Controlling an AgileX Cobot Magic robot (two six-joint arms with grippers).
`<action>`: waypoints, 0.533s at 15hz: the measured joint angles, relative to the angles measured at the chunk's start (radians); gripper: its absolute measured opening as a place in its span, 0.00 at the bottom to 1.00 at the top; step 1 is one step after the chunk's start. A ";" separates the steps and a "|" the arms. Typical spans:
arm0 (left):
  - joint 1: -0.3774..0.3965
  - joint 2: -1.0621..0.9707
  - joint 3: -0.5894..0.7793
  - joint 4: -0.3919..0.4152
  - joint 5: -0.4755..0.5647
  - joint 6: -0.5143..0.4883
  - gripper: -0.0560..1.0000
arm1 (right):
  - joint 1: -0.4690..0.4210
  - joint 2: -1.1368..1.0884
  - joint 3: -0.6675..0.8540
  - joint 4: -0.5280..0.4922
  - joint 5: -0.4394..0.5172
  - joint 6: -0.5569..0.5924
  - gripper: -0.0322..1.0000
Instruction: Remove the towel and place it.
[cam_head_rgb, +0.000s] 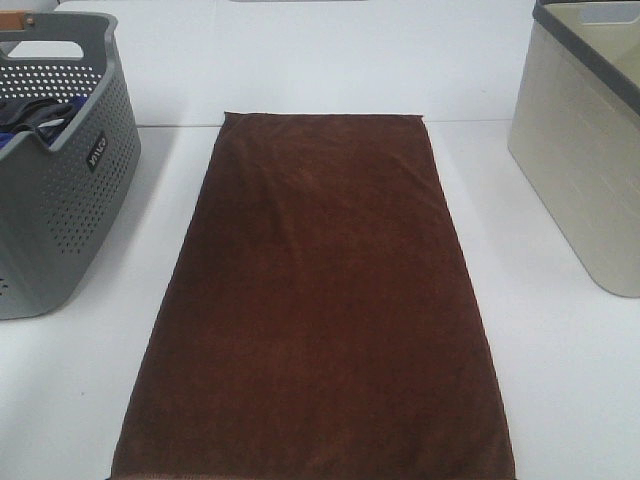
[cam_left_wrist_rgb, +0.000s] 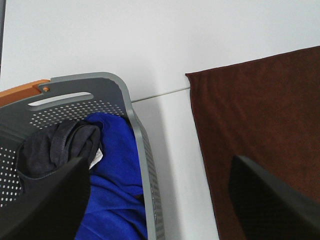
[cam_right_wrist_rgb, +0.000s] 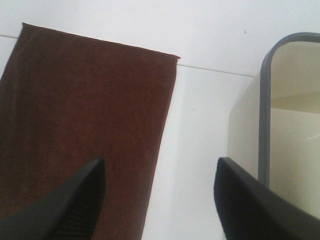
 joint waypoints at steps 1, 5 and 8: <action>0.000 -0.040 0.024 -0.001 0.000 0.001 0.75 | 0.000 -0.026 0.012 0.013 0.000 -0.017 0.62; 0.000 -0.255 0.238 -0.003 0.000 0.002 0.75 | 0.000 -0.179 0.175 0.020 0.000 -0.028 0.62; 0.000 -0.532 0.570 -0.020 0.001 -0.008 0.75 | 0.000 -0.352 0.401 0.057 0.002 -0.021 0.62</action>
